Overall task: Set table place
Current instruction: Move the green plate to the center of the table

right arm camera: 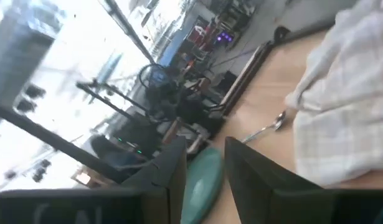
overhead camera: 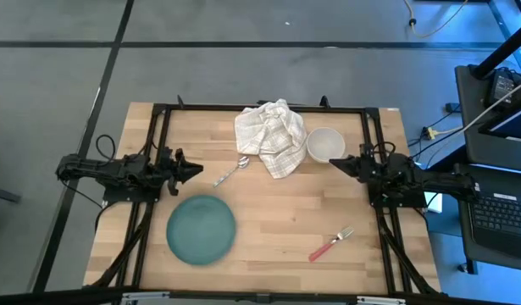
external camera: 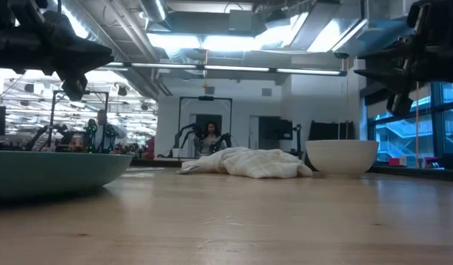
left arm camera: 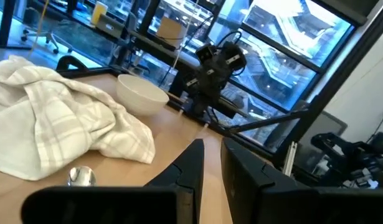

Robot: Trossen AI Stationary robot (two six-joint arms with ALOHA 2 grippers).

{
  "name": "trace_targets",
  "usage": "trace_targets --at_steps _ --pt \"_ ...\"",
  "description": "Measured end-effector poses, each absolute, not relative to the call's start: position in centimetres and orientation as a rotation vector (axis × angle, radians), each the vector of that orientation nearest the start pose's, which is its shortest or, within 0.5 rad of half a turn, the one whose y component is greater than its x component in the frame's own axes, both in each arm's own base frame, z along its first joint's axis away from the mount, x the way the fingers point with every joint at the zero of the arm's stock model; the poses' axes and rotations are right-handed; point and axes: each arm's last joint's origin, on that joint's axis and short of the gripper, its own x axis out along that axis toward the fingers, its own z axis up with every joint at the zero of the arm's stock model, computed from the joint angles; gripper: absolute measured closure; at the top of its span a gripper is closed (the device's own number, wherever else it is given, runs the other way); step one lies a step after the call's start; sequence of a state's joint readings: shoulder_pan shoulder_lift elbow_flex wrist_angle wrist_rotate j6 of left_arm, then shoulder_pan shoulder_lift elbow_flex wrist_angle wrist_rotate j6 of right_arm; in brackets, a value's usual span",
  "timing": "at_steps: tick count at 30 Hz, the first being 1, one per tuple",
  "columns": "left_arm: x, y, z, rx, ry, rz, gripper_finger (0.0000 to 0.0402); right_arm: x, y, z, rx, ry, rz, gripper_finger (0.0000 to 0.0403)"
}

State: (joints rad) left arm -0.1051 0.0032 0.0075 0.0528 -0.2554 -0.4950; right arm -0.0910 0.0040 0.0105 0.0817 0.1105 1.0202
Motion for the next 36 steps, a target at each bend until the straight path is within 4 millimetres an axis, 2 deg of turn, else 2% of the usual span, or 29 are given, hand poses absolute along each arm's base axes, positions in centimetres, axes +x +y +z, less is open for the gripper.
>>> trace_targets --at_steps 4,6,10,13,15,20,24,28,31,36 --pt "9.6 -0.2 17.3 -0.507 -0.126 0.165 0.0353 9.6 -1.2 17.7 1.099 -0.213 -0.119 0.0292" --pt "9.6 -0.1 17.7 -0.580 -0.177 0.192 0.0353 9.6 -1.2 17.9 1.144 -0.239 -0.104 0.0292" --pt "9.2 -0.3 19.4 -0.783 -0.266 0.045 0.0353 9.1 -1.2 19.8 1.235 -0.432 0.004 0.0292" --pt "8.5 -0.7 22.4 -0.738 -0.274 -0.126 0.0353 8.2 -1.1 22.0 1.129 -0.626 0.096 0.0292" --pt "8.1 -0.9 24.4 -0.659 -0.247 -0.175 0.0353 7.6 -1.0 23.7 1.039 -0.732 0.108 0.0292" --pt "7.6 -1.2 30.2 -0.571 -0.056 -0.190 0.0354 7.6 -0.7 27.9 0.922 -0.733 0.098 0.0292" --pt "8.5 -1.4 34.4 -0.503 0.211 -0.133 0.0354 9.5 -0.5 31.2 0.912 -0.637 0.081 0.0292" --pt "10.2 -1.7 38.4 -0.381 0.403 -0.098 0.0354 12.9 0.0 34.4 0.889 -0.475 0.115 0.0292" --pt "11.4 -1.8 41.1 -0.277 0.420 -0.078 0.0354 15.7 0.4 36.1 0.810 -0.331 0.152 0.0292" --pt "12.7 -1.8 44.8 -0.235 0.309 -0.005 0.0354 19.7 0.8 37.2 0.698 -0.108 0.160 0.0292"
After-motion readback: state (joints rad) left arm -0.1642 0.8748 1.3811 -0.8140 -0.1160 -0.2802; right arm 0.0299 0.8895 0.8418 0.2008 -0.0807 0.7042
